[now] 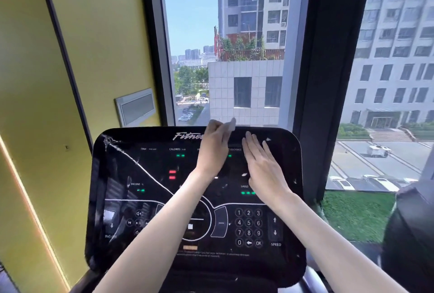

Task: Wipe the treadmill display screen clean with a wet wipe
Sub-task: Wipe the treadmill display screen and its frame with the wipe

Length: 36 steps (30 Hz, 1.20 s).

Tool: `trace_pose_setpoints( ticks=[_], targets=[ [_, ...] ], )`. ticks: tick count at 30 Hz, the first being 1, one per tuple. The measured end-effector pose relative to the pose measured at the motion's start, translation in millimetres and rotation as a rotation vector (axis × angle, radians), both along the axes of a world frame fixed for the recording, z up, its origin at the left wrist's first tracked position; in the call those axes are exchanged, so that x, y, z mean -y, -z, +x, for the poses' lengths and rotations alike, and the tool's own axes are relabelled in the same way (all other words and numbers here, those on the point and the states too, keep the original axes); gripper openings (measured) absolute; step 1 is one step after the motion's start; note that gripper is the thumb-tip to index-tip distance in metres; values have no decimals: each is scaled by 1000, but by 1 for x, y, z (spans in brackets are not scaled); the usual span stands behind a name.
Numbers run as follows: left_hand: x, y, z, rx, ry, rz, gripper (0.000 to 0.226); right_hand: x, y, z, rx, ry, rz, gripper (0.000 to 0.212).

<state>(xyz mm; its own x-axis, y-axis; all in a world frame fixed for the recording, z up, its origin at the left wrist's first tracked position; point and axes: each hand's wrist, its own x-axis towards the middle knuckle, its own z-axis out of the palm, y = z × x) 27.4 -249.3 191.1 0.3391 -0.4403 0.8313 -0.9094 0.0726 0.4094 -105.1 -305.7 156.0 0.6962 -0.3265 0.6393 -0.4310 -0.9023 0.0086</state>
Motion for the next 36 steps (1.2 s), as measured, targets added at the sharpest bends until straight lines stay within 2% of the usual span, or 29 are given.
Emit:
trace_pose_setpoints(
  ticks=[3,4,5,6,8,10,14,15,16,18,20,21,24,25,26,29,30,32,34,35,36],
  targets=[
    [-6,1,16,-330,-216,-208,25,2,1,1,15,-16,-6,88],
    [-5,3,15,-387,-262,-233,26,2,2,2,22,-18,-5,88],
    [-2,3,8,-345,-272,-209,26,2,3,3,23,-16,-4,89],
    [1,4,-1,-227,-237,-141,27,2,5,4,21,-10,0,89],
    [6,6,-12,7,-84,-5,30,2,5,5,14,12,2,89],
    [3,2,-6,11,-49,3,27,2,4,5,9,27,4,88],
    [-7,-2,20,-412,-300,-246,24,-1,2,5,7,22,-3,89],
    [-6,-1,15,-403,-311,-234,23,-1,2,5,5,24,-5,89],
    [-4,-1,7,-315,-258,-182,23,0,3,6,4,27,-6,88],
    [2,2,-13,-38,-55,-3,21,1,3,6,-6,32,-9,86],
    [4,3,-12,146,15,104,24,2,2,4,-7,27,-19,82],
    [3,0,-5,120,-21,73,24,3,1,2,-3,19,-25,82],
    [-7,-6,16,-291,-207,-155,22,2,1,1,7,0,-23,86],
    [-8,-5,16,-349,-233,-184,22,1,1,2,8,-1,-16,87],
    [-8,-5,11,-315,-225,-157,22,1,2,3,5,1,-10,87],
    [-1,-2,-10,-12,29,64,28,1,1,2,-13,25,-23,84],
    [0,-4,-10,30,72,98,28,1,-1,0,-23,26,-32,83],
    [1,-10,-3,-74,25,11,23,1,-6,-5,-33,16,-60,83],
    [1,-11,2,-339,-155,-161,23,1,-8,-8,-50,-3,-80,84],
    [2,-9,0,-400,-212,-199,23,0,-8,-9,-59,-8,-77,85],
    [4,-7,-6,-367,-212,-182,24,-1,-7,-10,-62,-7,-72,85]
  ],
)
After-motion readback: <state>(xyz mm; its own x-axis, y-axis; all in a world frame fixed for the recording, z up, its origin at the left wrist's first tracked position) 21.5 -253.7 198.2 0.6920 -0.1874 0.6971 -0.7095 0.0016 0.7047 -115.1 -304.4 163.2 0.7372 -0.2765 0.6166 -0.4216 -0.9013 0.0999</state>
